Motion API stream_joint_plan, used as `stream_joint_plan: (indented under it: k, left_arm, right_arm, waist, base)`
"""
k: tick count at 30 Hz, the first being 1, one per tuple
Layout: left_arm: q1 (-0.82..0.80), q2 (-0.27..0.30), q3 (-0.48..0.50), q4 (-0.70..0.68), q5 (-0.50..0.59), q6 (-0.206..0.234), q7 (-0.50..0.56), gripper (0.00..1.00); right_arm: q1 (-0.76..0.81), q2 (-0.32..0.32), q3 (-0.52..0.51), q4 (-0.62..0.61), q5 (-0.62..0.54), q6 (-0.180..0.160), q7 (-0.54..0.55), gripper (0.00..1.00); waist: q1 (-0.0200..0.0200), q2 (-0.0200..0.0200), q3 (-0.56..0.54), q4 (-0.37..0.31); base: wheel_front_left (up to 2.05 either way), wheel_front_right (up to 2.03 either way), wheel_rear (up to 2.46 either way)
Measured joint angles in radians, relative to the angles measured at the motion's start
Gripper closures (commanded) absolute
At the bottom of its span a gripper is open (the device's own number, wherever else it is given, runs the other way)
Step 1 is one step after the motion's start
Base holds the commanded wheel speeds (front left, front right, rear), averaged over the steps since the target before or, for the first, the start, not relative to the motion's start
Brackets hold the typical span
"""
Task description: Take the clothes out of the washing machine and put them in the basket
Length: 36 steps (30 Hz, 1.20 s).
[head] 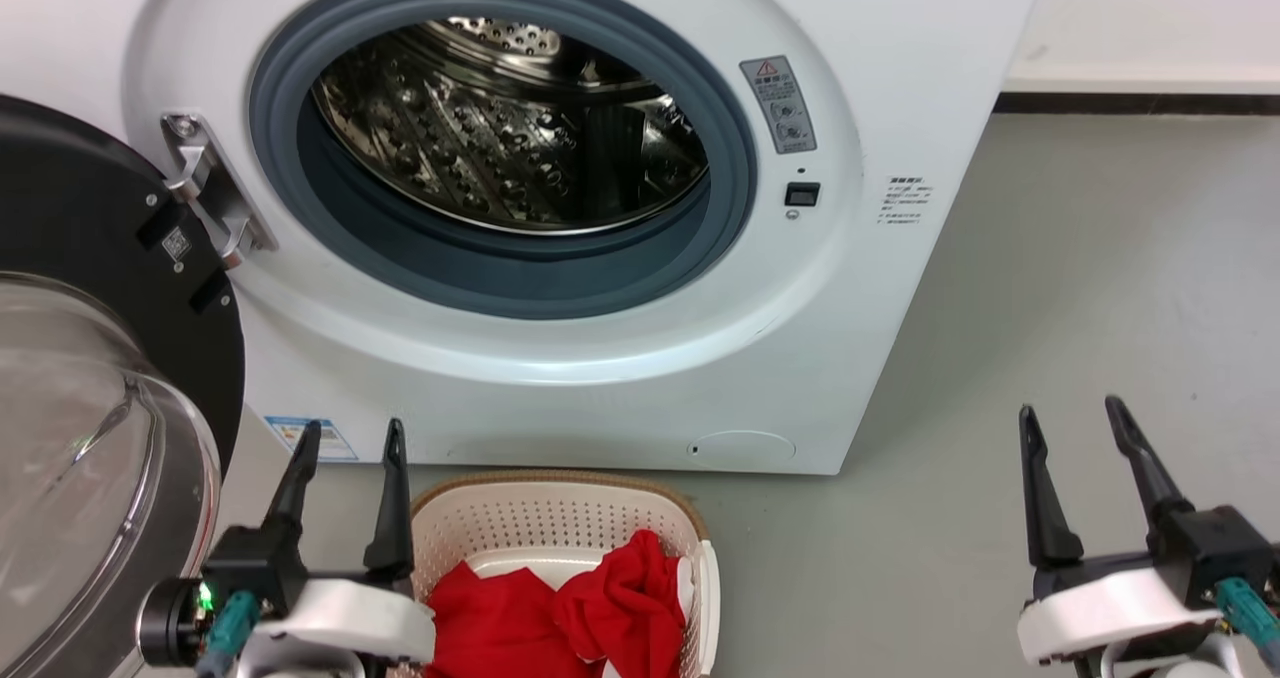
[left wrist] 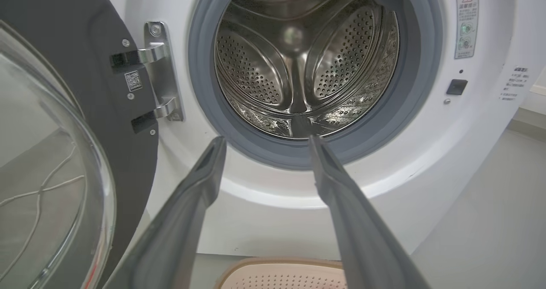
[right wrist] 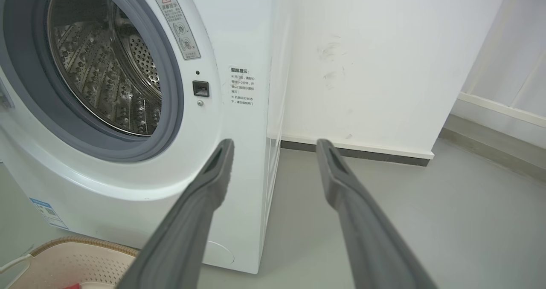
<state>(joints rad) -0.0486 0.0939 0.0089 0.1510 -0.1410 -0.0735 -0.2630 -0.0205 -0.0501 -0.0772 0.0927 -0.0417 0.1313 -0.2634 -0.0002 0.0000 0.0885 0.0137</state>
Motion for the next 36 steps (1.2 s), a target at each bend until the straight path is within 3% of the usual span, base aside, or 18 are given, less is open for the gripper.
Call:
stream_joint_plan:
  k: [13,36]
  left_arm:
    - [0.089,-0.034,0.047,-0.079,0.077,0.012,0.000,0.00]
    - [0.094,-0.042,0.048,-0.061,0.071,-0.005,0.000,0.00]
  right_arm:
    - [0.038,0.000,0.014,0.005,0.042,0.000,0.000,0.00]
    - [0.043,0.000,0.010,0.006,0.051,0.000,0.000,0.00]
  waist:
    - [0.0001,0.0000,-0.028,-0.055]
    - [0.0002,0.0000,-0.043,-0.056]
  base:
    - [0.00,0.00,0.00]
    - [0.00,0.00,0.00]
